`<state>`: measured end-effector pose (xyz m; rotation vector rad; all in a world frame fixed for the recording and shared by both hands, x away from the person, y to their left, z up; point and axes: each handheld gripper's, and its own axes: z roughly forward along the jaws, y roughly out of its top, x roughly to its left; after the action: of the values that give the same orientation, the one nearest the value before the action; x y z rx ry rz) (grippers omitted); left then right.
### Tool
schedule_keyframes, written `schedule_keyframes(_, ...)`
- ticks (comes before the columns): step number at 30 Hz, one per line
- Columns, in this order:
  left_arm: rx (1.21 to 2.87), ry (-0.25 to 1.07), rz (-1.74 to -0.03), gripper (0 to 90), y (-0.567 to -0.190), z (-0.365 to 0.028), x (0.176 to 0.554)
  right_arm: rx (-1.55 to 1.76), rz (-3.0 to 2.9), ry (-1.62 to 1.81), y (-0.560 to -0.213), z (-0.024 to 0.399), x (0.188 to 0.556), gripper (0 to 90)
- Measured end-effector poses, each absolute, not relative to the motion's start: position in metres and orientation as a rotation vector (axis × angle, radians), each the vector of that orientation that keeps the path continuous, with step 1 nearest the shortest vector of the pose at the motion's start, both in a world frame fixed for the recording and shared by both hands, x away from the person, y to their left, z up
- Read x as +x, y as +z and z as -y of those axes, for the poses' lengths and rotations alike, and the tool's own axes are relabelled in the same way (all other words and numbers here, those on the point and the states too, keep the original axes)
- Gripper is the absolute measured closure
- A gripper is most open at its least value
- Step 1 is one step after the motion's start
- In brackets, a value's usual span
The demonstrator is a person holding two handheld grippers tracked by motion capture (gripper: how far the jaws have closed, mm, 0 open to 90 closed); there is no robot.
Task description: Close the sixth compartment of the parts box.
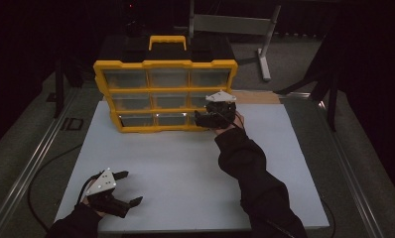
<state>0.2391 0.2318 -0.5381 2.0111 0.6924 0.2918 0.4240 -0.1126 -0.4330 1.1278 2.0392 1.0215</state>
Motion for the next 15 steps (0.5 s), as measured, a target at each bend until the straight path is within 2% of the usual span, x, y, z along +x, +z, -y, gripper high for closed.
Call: schedule_keyframes(15, 2.010, 0.292, -0.691, 0.0, -0.5380, -0.2327, 0.2392, 1.082, -2.098, 1.091, -0.4292, 0.1101, 0.4207, 9.0)
